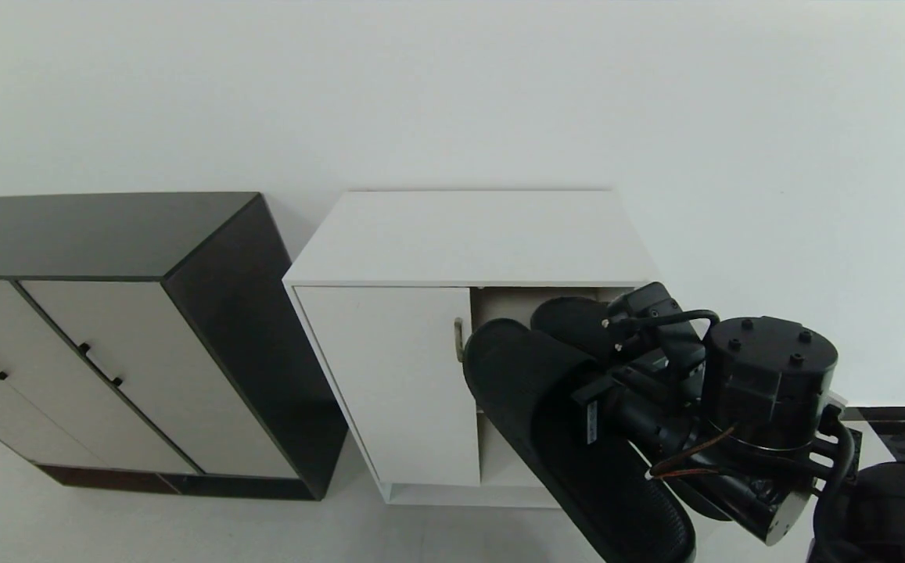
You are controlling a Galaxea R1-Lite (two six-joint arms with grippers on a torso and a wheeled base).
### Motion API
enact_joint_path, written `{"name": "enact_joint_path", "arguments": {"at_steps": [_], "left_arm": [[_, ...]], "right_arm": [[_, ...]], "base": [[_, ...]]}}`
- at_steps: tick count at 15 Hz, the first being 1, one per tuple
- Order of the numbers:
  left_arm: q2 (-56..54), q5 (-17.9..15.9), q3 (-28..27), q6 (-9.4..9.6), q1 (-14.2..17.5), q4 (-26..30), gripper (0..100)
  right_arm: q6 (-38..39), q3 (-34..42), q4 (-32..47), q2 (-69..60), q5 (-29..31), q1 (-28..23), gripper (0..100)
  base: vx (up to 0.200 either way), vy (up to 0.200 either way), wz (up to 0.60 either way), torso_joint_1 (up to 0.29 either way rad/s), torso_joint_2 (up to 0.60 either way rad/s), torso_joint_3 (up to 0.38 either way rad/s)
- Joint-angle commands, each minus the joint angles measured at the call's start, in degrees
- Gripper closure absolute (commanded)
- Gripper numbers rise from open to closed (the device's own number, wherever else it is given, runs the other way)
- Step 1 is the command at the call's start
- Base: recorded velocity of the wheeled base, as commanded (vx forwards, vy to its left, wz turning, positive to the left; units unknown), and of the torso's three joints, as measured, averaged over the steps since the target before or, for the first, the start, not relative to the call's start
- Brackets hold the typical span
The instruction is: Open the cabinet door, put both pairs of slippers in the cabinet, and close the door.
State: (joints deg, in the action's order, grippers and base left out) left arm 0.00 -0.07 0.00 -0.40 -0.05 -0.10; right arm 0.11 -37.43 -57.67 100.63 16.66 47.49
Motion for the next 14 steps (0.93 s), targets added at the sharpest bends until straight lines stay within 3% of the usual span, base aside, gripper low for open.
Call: {"name": "enact_joint_path", "arguments": {"at_steps": [1, 14], "left_arm": [[0.0, -0.01, 0.0, -0.04, -0.04, 0.01, 100], [0.0, 0.07, 0.0, -0.04, -0.04, 0.01, 100]], "right_arm": [[-0.02, 0.16, 0.02, 0.44, 0.03, -0.03, 100], [-0.11, 1.65, -2.0, 1.5, -1.11, 0.05, 100]], "base": [[0.0, 0.0, 0.0, -0.124, 0.28, 0.154], [0.0, 0.0, 0.0, -0.209, 0.51, 0.293]]}}
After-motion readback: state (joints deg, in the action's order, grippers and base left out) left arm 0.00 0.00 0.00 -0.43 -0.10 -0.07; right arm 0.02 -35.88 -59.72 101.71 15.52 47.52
